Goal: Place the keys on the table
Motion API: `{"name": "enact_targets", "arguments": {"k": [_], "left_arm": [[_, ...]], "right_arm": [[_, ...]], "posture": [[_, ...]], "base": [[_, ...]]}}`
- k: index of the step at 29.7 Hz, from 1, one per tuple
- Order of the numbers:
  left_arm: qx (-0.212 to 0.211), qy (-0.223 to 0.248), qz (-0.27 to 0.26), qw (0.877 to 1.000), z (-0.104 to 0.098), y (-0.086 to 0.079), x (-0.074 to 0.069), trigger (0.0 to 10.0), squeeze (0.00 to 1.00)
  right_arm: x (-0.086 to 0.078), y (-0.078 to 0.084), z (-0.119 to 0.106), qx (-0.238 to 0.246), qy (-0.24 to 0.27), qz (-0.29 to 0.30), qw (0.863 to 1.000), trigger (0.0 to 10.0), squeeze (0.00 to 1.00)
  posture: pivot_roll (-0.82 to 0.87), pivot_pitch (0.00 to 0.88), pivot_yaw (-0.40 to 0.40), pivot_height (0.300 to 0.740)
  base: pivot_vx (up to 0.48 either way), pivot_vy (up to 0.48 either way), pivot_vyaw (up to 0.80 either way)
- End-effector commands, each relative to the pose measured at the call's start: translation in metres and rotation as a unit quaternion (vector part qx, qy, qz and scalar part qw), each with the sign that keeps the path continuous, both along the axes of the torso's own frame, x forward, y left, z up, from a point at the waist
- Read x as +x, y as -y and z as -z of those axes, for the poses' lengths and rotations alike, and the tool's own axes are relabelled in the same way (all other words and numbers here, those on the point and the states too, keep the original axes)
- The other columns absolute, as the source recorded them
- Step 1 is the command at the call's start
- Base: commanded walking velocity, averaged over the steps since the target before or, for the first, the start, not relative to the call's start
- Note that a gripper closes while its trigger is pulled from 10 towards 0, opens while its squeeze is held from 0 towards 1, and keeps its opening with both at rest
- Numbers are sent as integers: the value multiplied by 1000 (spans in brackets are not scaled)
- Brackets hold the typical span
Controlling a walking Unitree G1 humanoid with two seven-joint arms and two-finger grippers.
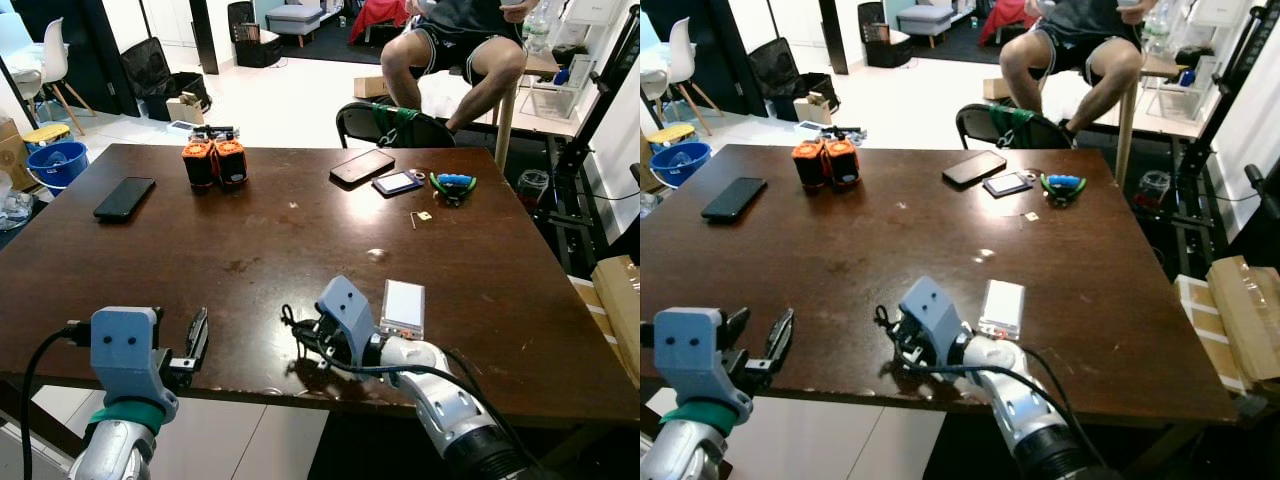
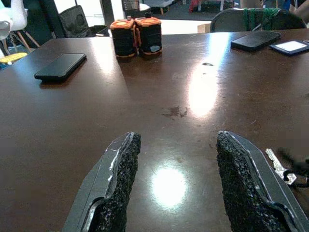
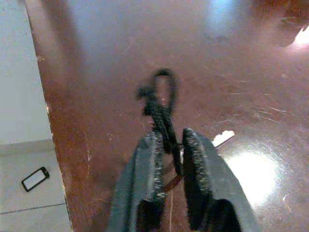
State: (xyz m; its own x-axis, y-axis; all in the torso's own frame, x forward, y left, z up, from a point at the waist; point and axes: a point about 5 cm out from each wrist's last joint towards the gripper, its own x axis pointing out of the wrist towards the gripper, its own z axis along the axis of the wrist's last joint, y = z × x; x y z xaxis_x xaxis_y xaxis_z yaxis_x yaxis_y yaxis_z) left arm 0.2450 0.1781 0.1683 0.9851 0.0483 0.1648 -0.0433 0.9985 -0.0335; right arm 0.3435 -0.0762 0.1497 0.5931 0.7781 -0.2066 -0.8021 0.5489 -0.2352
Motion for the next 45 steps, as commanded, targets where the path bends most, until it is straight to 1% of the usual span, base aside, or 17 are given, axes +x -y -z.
{"name": "enact_targets", "arguments": {"k": [1, 3, 4, 14, 15, 17, 19, 24, 25, 28, 33, 34, 35, 36, 39, 42, 45], "left_arm": [[9, -6, -4, 1000, 1, -3, -3, 10000, 0], [9, -6, -4, 1000, 1, -3, -3, 10000, 0], [9, -6, -3, 1000, 1, -3, -3, 10000, 0], [12, -5, -3, 1000, 1, -3, -3, 10000, 0], [12, -4, -4, 1000, 1, -4, -3, 10000, 0], [16, -3, -11, 1000, 1, -5, -4, 10000, 0], [19, -3, -19, 1000, 1, -8, -5, 10000, 0], [22, -4, -33, 999, 1, -12, -6, 10000, 0], [22, -4, -43, 999, 2, -14, -7, 10000, 0], [25, -5, -52, 998, 4, -16, -7, 10000, 0], [34, -5, -56, 998, 5, -17, -8, 10000, 0], [45, -12, -63, 997, 9, -19, -12, 10000, 0], [45, -12, -63, 997, 9, -19, -12, 10000, 0], [55, -22, -78, 995, 13, -23, -19, 10000, 0], [51, -31, -85, 995, 17, -26, -29, 10000, 0], [47, -34, -83, 995, 17, -26, -33, 10000, 0], [40, -35, -40, 998, 16, -17, -36, 10000, 0]], "right_arm": [[-1, -3, 0, 6, -1, -2, 1000, 10000, 1000], [0, -2, -1, 3, 4, 2, 1000, 10000, 1000], [2, 0, -4, 9, 10, 10, 1000, 10000, 0], [8, 7, -9, 8, 35, 41, 999, 10000, 0], [12, 9, -14, 23, 49, 68, 996, 10000, 0], [25, 23, -32, 87, 92, 169, 977, 10000, 0], [33, 36, -41, 132, 100, 237, 957, 10000, 0], [35, 48, -40, 164, 94, 280, 941, 10000, 0], [34, 54, -38, 189, 86, 293, 933, 10000, 0], [26, 57, -36, 226, 78, 294, 926, 10000, 0], [19, 55, -31, 245, 74, 292, 921, 10000, 0], [10, 58, -19, 244, 64, 308, 917, 10000, 0], [10, 58, -19, 244, 64, 308, 917, 10000, 0], [-5, 67, 0, 247, 51, 342, 905, 10000, 0], [-19, 81, 18, 250, 26, 380, 890, 10000, 0], [-23, 83, 23, 245, 17, 386, 889, 10000, 0], [-27, 80, 26, 231, 18, 376, 897, 10000, 0]], "posture": [[-120, 90, 135, 740], [-120, 90, 135, 740], [-120, 84, 133, 740], [-121, 72, 130, 740], [-120, 69, 128, 740], [-109, 70, 123, 740], [-109, 70, 123, 740], [-106, 63, 116, 740], [-108, 61, 112, 740], [-112, 58, 113, 740], [-119, 50, 113, 740], [-128, 35, 106, 740], [-128, 35, 106, 740], [-126, 25, 103, 740], [-128, 12, 98, 740], [-128, 12, 98, 740], [-130, 3, 101, 740]], "base": [[0, 0, 0], [0, 0, 0], [0, 0, 0], [0, 0, 0], [0, 0, 0], [0, 0, 0], [0, 0, 0], [0, 0, 0], [0, 0, 0], [0, 0, 0], [0, 0, 0], [0, 0, 0], [0, 0, 0], [0, 0, 0], [0, 0, 0], [0, 0, 0], [0, 0, 0]]}}
